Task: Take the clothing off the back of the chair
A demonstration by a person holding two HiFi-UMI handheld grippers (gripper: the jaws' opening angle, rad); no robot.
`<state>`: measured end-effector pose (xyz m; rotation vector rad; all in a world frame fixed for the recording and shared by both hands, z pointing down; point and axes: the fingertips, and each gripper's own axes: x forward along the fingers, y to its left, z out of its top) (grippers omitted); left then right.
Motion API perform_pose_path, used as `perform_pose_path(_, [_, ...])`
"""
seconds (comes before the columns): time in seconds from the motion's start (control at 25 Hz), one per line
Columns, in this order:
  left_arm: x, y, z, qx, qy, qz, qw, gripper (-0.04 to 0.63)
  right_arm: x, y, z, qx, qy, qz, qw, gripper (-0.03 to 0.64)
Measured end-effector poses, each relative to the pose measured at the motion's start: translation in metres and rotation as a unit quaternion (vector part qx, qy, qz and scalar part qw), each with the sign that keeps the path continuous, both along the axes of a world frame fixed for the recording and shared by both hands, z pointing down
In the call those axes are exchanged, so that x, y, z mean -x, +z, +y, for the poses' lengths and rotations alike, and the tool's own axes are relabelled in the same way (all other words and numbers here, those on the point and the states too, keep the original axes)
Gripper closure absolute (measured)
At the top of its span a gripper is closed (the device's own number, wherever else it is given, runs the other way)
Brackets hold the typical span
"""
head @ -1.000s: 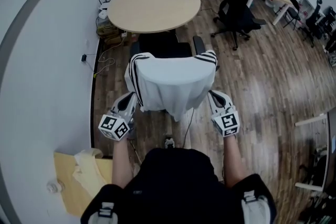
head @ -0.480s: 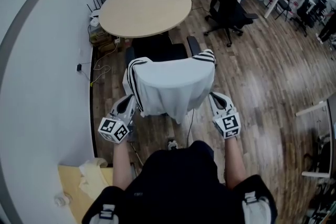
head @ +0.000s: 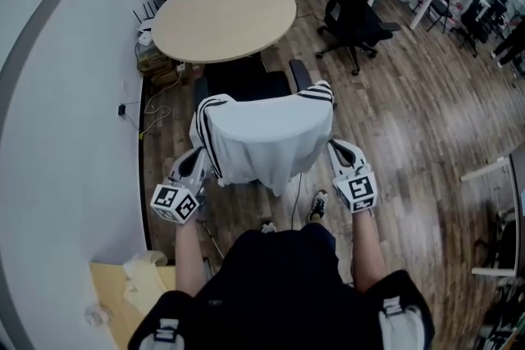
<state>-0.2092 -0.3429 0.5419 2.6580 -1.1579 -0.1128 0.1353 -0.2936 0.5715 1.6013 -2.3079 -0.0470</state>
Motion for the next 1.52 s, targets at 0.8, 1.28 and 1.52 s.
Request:
perform_pose_path(0.8, [-0.005, -0.008, -0.029, -0.010, -0.050, -0.012, 0.9986, 0.592, -0.032, -0.016, -0.056, -0.021, -0.008, -0.002, 1.000, 0.621])
perform_pose_path(1.28, [-0.010, -0.005, -0.047, -0.015, -0.077, -0.055, 0.9955, 0.456, -0.033, -0.028, -0.086, -0.040, -0.046, -0.052, 0.997, 0.477])
perform_pose_path(1.52, [-0.010, -0.002, -0.058, -0.010, -0.086, -0.060, 0.9944, 0.411, -0.022, -0.030, -0.102, -0.038, -0.094, -0.060, 0.993, 0.394])
